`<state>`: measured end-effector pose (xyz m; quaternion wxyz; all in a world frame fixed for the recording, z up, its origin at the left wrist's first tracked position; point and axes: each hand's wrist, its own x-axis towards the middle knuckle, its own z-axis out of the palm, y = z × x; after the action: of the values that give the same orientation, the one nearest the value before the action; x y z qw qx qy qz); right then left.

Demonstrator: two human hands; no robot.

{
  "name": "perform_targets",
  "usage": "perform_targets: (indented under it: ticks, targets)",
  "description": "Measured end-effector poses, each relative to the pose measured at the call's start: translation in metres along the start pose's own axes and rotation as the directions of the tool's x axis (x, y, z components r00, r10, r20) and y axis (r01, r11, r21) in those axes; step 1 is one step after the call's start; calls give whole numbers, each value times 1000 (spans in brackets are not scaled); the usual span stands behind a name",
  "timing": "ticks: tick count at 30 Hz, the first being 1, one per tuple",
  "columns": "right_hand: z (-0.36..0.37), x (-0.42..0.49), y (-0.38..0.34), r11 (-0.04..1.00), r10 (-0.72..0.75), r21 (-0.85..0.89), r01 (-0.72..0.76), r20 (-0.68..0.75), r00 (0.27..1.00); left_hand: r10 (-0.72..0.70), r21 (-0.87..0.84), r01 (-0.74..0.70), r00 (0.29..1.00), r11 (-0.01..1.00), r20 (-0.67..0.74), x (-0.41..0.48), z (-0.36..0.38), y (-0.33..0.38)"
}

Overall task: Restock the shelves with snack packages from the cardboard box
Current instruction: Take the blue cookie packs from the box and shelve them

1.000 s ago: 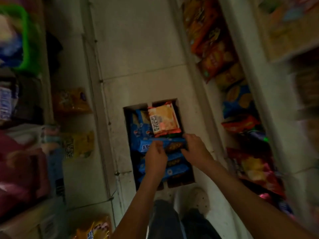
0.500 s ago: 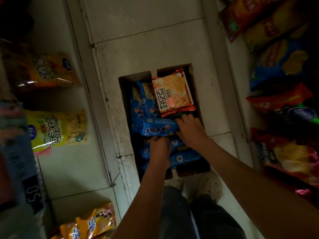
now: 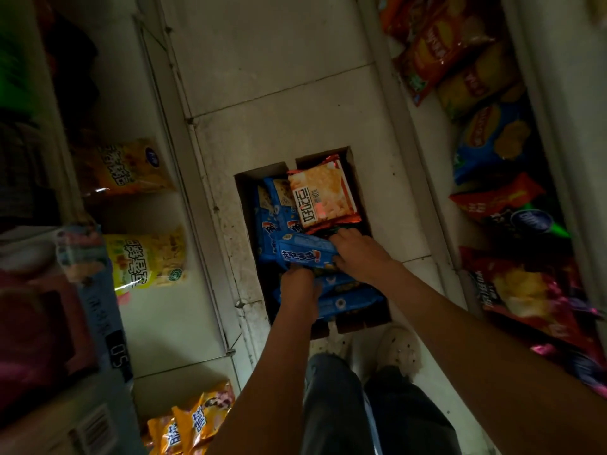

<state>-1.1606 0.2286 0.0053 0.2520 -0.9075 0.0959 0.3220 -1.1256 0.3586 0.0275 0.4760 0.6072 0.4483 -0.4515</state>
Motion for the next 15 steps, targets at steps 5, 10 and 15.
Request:
perform_targets:
  ticks: [5,10,15]
  targets:
    - [-59,-49,-21,976,45,215,-29,-70,997,56,38,-58,996,998,64,-56,4,13]
    - [-138,-115,-52,886,159,455,-87,-121,980,114,-69,-99,953,993,281,-141,13,32]
    - [-240,-211,-79,771,307,632,-81,-257,916,309,-74,-316,809,946,500,-250,20,63]
